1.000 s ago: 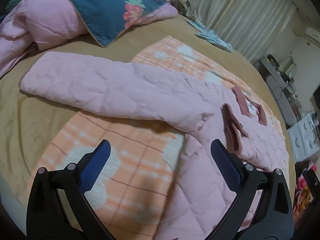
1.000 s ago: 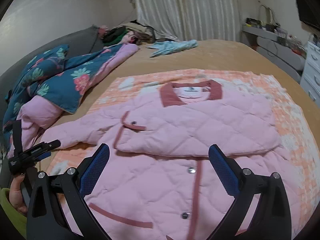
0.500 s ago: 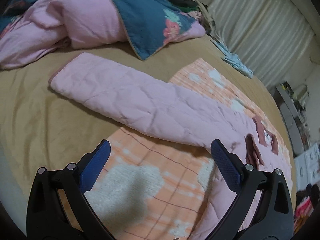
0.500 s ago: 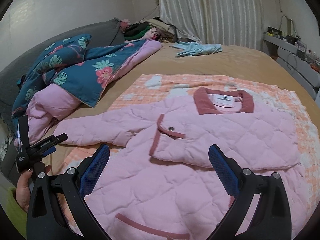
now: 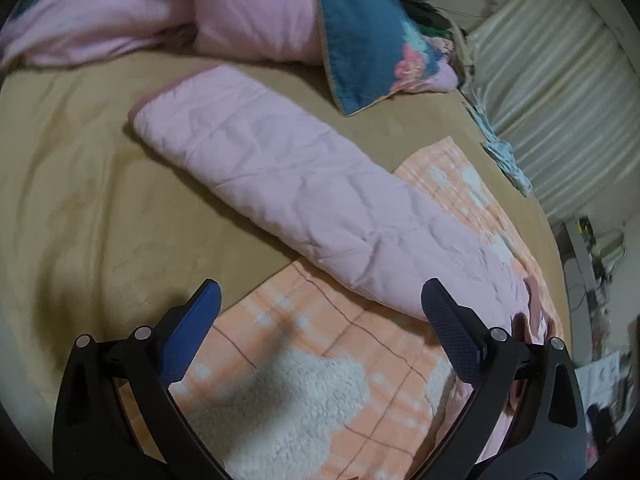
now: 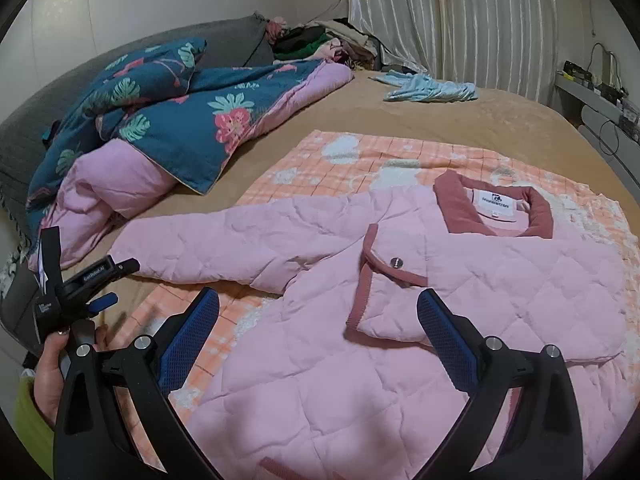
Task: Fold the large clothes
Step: 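Move the left tool along the other sleeve toward its cuff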
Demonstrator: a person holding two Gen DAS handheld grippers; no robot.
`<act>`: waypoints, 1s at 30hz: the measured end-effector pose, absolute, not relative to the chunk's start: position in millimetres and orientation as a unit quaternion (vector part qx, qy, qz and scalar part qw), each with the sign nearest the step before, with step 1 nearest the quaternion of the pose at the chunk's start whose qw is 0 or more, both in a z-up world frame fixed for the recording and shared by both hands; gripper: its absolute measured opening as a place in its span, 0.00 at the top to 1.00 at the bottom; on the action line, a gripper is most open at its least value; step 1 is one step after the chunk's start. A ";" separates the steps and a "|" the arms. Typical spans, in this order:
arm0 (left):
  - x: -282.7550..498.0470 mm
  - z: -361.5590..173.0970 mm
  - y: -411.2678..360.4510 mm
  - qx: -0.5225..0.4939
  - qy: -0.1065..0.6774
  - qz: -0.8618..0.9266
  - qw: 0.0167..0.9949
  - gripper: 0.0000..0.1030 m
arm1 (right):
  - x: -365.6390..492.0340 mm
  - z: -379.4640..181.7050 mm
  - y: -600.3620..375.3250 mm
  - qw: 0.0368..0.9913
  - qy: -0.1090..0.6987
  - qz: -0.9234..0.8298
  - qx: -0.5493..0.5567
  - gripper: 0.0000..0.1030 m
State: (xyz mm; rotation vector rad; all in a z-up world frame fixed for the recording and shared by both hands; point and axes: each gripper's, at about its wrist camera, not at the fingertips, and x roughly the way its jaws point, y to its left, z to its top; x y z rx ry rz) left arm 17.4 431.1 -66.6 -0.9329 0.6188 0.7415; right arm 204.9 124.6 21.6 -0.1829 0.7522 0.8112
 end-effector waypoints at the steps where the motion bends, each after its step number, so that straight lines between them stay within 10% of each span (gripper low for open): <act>1: 16.5 -71.5 436.3 -0.443 0.285 0.346 0.776 0.09 | 206.2 18.5 127.0 0.846 0.359 0.386 -0.085 0.04; 26: 23.2 -115.1 525.3 -0.480 0.250 0.444 0.714 0.10 | 240.3 -7.0 107.0 0.854 0.377 0.354 -0.055 0.04; 28: 26.0 -112.4 527.6 -0.463 0.250 0.450 0.722 0.50 | 241.2 -6.6 99.9 0.857 0.375 0.350 -0.055 0.04; 30: 22.0 -110.7 530.5 -0.463 0.244 0.452 0.723 0.59 | 242.7 -5.5 90.5 0.860 0.372 0.345 -0.054 0.04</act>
